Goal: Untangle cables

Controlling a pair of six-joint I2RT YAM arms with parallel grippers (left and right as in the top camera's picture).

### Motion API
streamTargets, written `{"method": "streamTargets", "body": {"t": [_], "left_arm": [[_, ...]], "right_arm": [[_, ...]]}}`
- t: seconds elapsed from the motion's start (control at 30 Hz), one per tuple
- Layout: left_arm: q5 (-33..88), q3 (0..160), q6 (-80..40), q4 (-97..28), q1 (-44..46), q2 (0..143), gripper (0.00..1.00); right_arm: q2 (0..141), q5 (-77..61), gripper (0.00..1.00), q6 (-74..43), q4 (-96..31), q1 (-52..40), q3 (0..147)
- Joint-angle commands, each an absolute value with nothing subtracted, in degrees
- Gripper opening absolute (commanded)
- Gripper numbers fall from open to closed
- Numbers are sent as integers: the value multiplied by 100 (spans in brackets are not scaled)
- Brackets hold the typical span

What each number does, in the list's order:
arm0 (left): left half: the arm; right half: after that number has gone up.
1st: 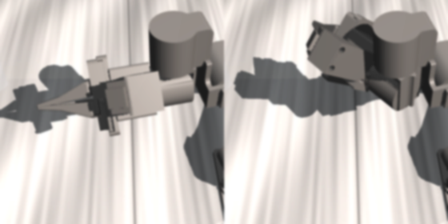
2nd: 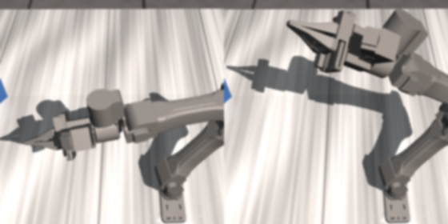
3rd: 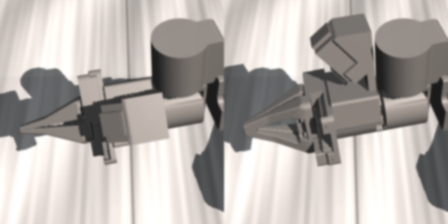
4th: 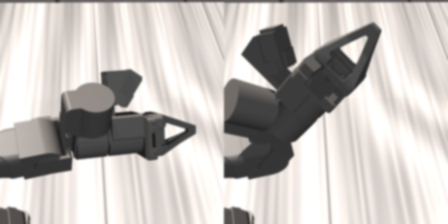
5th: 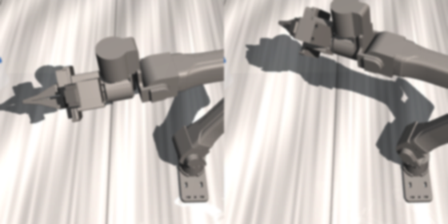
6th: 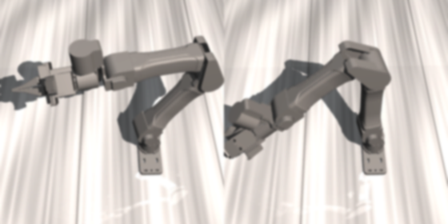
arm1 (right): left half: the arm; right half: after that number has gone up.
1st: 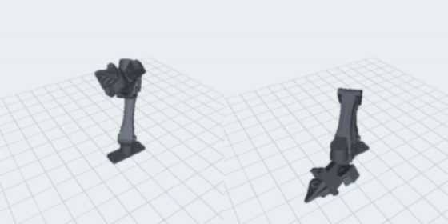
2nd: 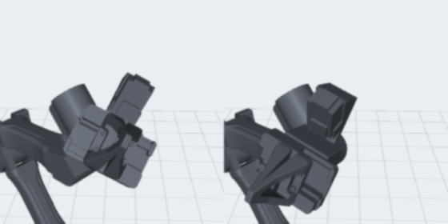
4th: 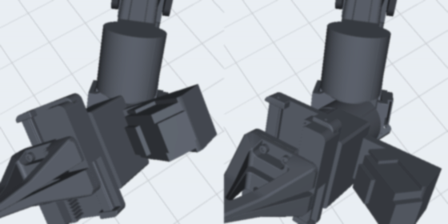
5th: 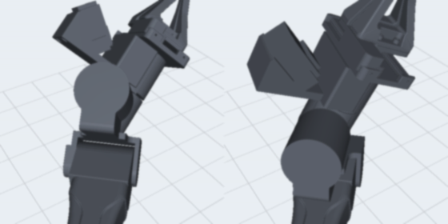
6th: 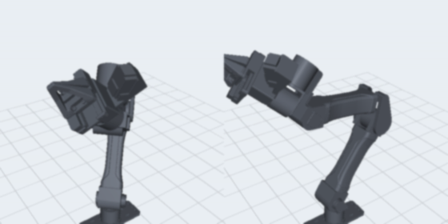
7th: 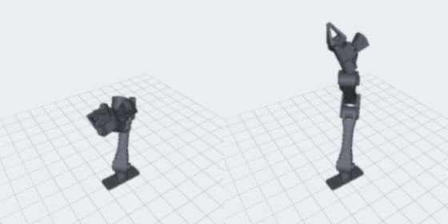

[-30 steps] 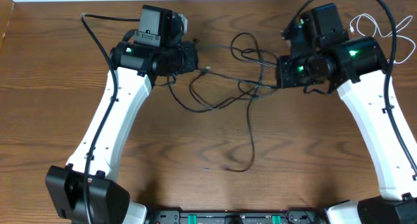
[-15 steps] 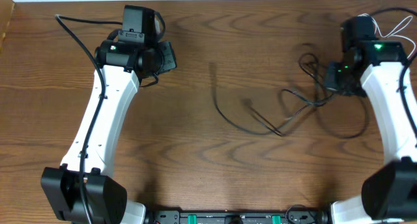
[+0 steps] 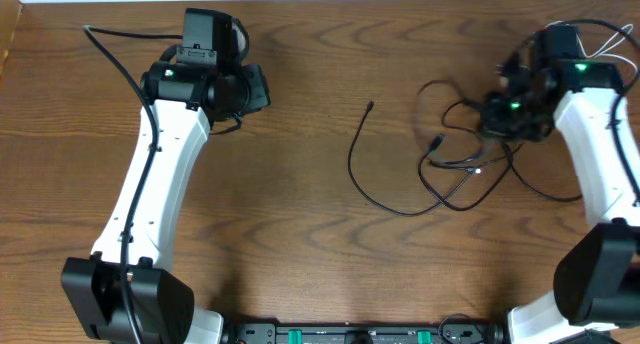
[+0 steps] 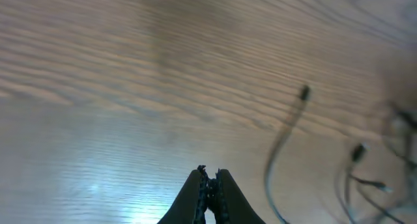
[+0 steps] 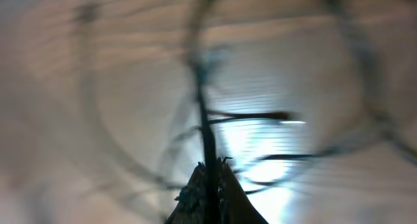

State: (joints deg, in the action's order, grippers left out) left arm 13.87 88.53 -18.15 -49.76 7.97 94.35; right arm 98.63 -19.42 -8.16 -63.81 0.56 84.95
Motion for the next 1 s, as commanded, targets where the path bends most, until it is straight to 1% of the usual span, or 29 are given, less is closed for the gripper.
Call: {"method": "streamTargets", "body": {"t": [0.0,0.07,0.2,0.3,0.43,0.47,0.5,0.67,0.8,0.93,0.97], "left_arm": [[2088,8899,-1723,-4941,784,9450,8],[2307,8899,-1721,-4915,784,9450,8],[2871,8899,-1699,-4851,784,9450,8],[3948,8899,-1208,-4692,784,9450,8],[5245,8899,-550,-4521,784,9450,17],[5452,8899,-447,-4491,784,9450,17],[5553,8899,-427,-4473,784,9450,21],[6001,8899,-429,-4342,784,9450,24],[6386,8899,-436,-4119,794,9450,35],[6386,8899,-458,-4018,917,9450,49],[6381,8899,-456,-4005,972,9452,51]], "right_arm": [[9367,-3242,1,-462,-6394,-432,8864],[9177,-3223,1,-554,-6458,-749,9233],[8936,-2939,1,-1103,-6471,-1343,10073],[8912,-2344,1,-1656,-6473,-1774,10624],[8912,-1435,1,-2137,-6473,-2158,10910],[8914,-1350,1,-2211,-6471,-2204,10908],[8919,-1347,1,-2228,-6477,-2224,10906],[8960,-1365,1,-2226,-6554,-2222,10906],[8960,-1389,1,-2226,-6563,-2222,10906],[8960,-1389,1,-2226,-6563,-2222,10906],[8960,-1389,1,-2226,-6563,-2222,10906]]}}
